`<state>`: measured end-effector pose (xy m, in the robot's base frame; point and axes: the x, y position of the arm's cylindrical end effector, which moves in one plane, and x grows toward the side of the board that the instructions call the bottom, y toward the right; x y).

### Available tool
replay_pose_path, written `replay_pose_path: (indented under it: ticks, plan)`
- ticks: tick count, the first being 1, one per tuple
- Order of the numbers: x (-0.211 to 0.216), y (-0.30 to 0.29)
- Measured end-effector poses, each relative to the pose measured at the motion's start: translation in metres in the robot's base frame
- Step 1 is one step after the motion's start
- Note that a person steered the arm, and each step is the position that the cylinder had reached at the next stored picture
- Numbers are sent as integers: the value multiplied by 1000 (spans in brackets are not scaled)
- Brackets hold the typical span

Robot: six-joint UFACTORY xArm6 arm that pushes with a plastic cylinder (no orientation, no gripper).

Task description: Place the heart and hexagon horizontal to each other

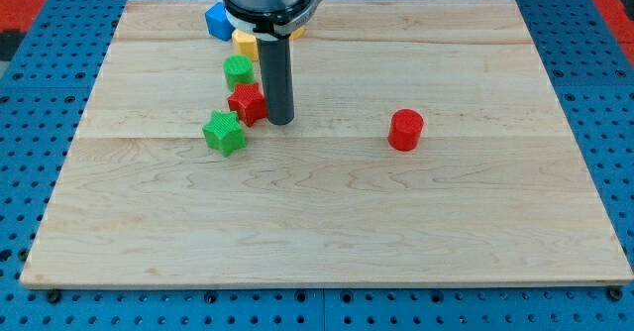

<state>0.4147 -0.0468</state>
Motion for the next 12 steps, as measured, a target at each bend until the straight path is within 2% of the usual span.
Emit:
replay_pose_path:
  ticks: [3,4,5,7,9,11,12]
  plan:
    - [-4,-23]
    - [-31,36]
    - [-94,96]
    - [-213,78]
    - [-222,51]
    - [-219,-12]
    - [-204,-21]
